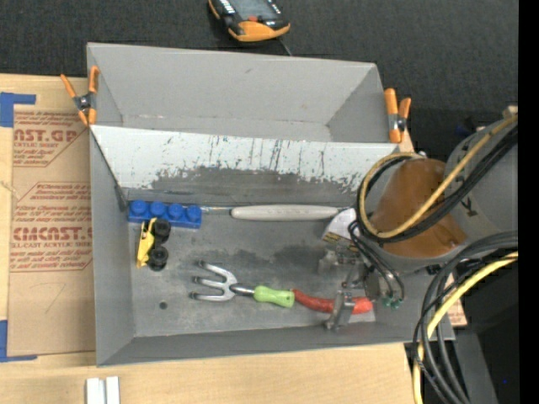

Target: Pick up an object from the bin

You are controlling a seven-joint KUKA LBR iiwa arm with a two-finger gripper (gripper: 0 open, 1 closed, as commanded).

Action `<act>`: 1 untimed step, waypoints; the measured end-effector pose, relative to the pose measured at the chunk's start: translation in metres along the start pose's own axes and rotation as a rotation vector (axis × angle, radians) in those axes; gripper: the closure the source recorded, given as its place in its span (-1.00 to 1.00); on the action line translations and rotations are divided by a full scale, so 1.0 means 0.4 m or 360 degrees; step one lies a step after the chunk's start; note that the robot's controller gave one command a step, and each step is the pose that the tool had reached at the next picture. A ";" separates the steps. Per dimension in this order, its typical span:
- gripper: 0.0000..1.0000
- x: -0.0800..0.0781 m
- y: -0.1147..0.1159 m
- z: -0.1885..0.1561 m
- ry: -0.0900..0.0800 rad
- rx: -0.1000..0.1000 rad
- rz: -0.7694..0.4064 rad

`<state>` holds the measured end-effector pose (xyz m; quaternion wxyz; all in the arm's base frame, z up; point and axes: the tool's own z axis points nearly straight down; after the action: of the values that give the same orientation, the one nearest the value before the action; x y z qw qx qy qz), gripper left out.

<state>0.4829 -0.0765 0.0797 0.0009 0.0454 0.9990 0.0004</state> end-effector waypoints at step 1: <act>-1.00 0.006 0.024 0.020 -0.0030 0.0001 0.0156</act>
Offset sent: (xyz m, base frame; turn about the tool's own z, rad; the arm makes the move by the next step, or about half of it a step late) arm -0.0001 0.0008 -0.0007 0.0131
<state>0.4815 -0.0666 0.0716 0.0103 0.0942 0.9955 -0.0003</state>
